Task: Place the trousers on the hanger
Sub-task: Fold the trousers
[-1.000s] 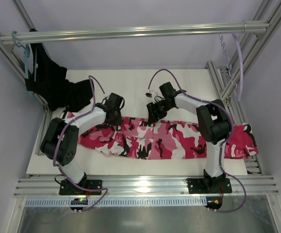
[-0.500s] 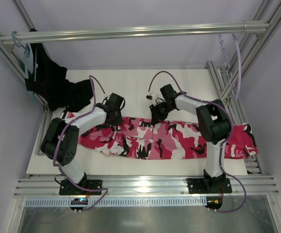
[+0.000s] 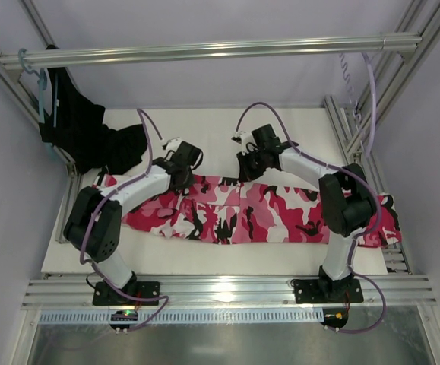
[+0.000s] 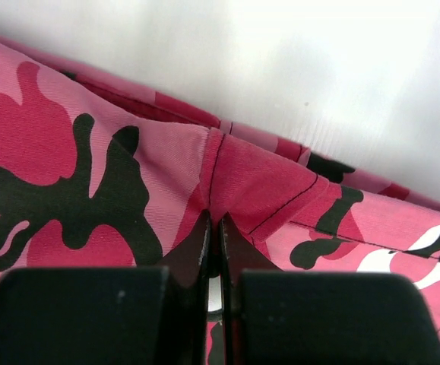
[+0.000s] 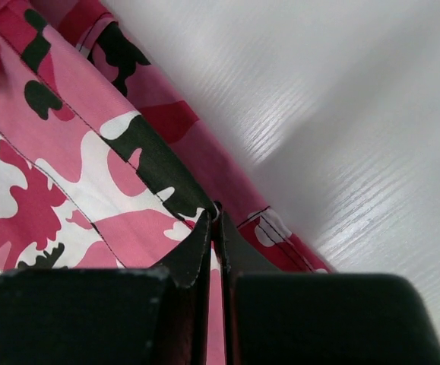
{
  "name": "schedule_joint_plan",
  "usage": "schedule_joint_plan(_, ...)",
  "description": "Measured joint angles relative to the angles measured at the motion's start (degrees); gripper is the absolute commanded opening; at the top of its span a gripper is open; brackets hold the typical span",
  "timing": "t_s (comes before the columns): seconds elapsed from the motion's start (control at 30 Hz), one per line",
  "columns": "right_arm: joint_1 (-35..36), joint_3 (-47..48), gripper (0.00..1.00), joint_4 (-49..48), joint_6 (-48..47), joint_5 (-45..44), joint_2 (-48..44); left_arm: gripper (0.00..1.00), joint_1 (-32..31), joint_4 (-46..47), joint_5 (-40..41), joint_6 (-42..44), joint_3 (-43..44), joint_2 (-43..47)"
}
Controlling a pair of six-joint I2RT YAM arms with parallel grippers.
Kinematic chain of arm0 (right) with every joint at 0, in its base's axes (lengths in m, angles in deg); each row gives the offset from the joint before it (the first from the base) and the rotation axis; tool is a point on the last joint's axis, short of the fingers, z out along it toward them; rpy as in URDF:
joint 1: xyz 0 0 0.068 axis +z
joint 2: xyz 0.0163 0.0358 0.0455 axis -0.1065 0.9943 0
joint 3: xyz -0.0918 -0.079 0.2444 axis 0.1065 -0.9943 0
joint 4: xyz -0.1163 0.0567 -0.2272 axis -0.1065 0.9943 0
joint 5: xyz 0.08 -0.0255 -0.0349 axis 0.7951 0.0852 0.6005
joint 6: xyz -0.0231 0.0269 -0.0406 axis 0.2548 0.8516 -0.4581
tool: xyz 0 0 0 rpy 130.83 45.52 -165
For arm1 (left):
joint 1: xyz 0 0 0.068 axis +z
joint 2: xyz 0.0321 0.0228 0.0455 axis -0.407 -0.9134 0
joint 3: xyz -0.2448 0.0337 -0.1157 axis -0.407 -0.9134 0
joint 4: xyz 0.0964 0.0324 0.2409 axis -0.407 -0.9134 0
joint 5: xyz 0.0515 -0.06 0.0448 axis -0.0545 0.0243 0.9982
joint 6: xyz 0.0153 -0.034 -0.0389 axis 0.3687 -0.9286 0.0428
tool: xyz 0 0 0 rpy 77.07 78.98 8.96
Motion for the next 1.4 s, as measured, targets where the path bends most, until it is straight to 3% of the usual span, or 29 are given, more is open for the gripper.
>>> schedule_joint_plan(0.17, 0.2, 0.3, 0.16, -0.9, 1.9, -2.0, 2.0, 0.03, -0.2, 0.9, 2.8, -0.6, 1.8, -2.4)
schedule_joint_plan(0.27, 0.1, -0.2, 0.34, -0.9, 2.7, -4.4, 2.5, 0.13, -0.2, 0.9, 4.3, -0.4, 3.2, -6.6)
schedule_joint_plan(0.4, -0.1, -2.7, 0.51, -1.5, 6.4, -9.2, 1.1, 0.52, 0.0, -0.8, 5.7, 0.7, 4.1, -9.1)
schedule_joint_plan(0.53, 0.9, -13.3, 0.72, -1.7, 16.4, -16.1, -10.6, 0.62, 0.2, -2.0, 6.2, 2.2, 4.1, -5.8)
schedule_joint_plan(0.7, 4.9, -24.9, 0.79, -3.2, 30.6, -24.4, -29.9, 0.72, -0.3, -2.6, 4.9, 4.3, 4.2, 2.7)
schedule_joint_plan(0.73, 5.4, -26.6, 0.86, -2.8, 34.1, -25.9, -33.0, 0.81, -0.7, -2.8, 4.7, 4.9, 4.3, 4.5)
schedule_joint_plan(0.77, 5.5, -27.8, 0.86, -2.3, 37.4, -27.6, -35.5, 0.84, -1.1, -3.0, 4.3, 5.4, 4.5, 5.9)
schedule_joint_plan(0.8, 5.5, -28.9, 0.87, -1.7, 39.6, -29.2, -37.3, 1.0, -1.6, -3.1, 3.7, 5.5, 4.7, 7.3)
schedule_joint_plan(1.03, 4.4, -34.4, 0.95, 13.2, 57.8, -43.4, -47.6, 1.0, -2.8, -3.4, -3.9, 6.9, 3.6, 12.2)
schedule_joint_plan(1.17, -4.7, -37.4, 0.96, 20.1, 61.4, -48.2, -55.1, 1.0, -2.8, -2.6, -8.7, 7.2, -0.7, 16.5)
schedule_joint_plan(1.4, -37.7, -39.9, 1.0, 21.8, 53.0, -46.3, -68.0, 1.0, -2.8, -2.6, -13.5, 8.7, -3.7, 18.3)
